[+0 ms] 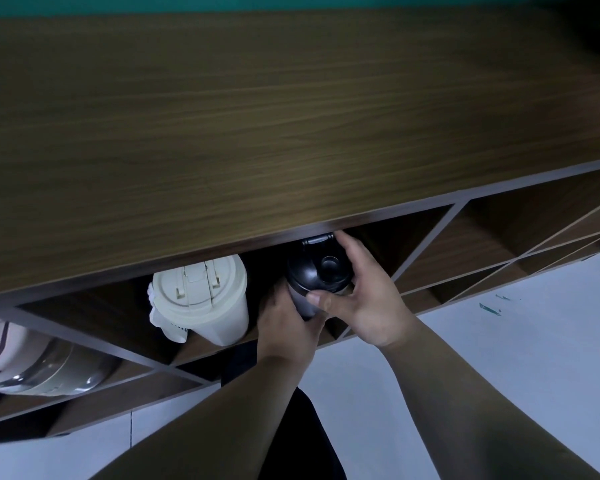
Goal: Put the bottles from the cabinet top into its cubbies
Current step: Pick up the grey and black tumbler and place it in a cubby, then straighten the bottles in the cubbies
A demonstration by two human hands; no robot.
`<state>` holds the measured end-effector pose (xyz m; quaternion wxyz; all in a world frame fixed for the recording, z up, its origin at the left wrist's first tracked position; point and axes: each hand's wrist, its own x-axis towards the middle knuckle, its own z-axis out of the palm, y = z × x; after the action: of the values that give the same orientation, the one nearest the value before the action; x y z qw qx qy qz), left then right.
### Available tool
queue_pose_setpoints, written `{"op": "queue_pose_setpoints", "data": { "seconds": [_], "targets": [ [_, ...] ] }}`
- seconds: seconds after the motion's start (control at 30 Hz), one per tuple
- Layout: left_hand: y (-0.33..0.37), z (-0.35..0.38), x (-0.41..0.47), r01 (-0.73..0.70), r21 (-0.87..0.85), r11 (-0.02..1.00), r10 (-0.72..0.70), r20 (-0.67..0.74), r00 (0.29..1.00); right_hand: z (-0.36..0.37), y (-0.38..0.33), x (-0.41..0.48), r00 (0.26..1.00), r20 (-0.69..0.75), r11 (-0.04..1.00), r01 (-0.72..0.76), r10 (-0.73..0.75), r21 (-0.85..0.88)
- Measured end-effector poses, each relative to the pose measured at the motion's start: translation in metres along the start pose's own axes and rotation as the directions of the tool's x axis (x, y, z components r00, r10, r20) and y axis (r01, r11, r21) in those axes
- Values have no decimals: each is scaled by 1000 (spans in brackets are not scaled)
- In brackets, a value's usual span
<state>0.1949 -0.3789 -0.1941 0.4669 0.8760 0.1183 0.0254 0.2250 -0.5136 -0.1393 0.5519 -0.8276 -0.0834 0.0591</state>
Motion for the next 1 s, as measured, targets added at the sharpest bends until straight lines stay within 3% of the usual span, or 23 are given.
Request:
{"op": "queue_pose_setpoints", "data": {
  "seconds": [0.13, 0.2, 0.3, 0.4, 0.47, 0.53, 0.63, 0.73, 0.83, 1.0],
  "targets": [
    [1, -3, -2, 25, -51, 998, -24, 25, 999, -1, -9, -3, 999, 25, 999, -43, 43, -11],
    [4, -11, -7, 59, -175, 983, -48, 66, 997, -6, -16, -10, 996, 70, 998, -55, 56, -16],
    [4, -31, -31, 197, -406, 893, -89, 270, 959, -16, -31, -38, 993, 77, 993, -88, 94, -79],
    [-12, -59, -66, 316, -333, 888, -165, 409, 897, -19, -56, -71, 997, -2, 985, -73, 73, -158],
    [-31, -81, -80, 417, -343, 842, -295, 354, 887, -9, -75, -85, 997, -69, 983, 4, -17, -184],
    [-40, -108, -85, 420, -382, 823, -349, 244, 905, 9, -96, -89, 989, -108, 971, 70, -97, -228],
    [-35, -143, -80, 332, -396, 856, -293, 159, 943, 44, -124, -80, 991, -56, 958, 106, -125, -266],
    [-21, -156, -64, 259, -388, 885, -214, 156, 964, 74, -140, -62, 999, -40, 979, 8, -16, -202],
    [-18, -157, -52, 282, -421, 862, -246, 138, 959, 95, -148, -44, 993, -37, 982, -119, 115, -144],
    [-30, -156, -40, 254, -363, 896, -216, 144, 966, 117, -138, -29, 981, -89, 982, -177, 171, -62]
  ]
}}
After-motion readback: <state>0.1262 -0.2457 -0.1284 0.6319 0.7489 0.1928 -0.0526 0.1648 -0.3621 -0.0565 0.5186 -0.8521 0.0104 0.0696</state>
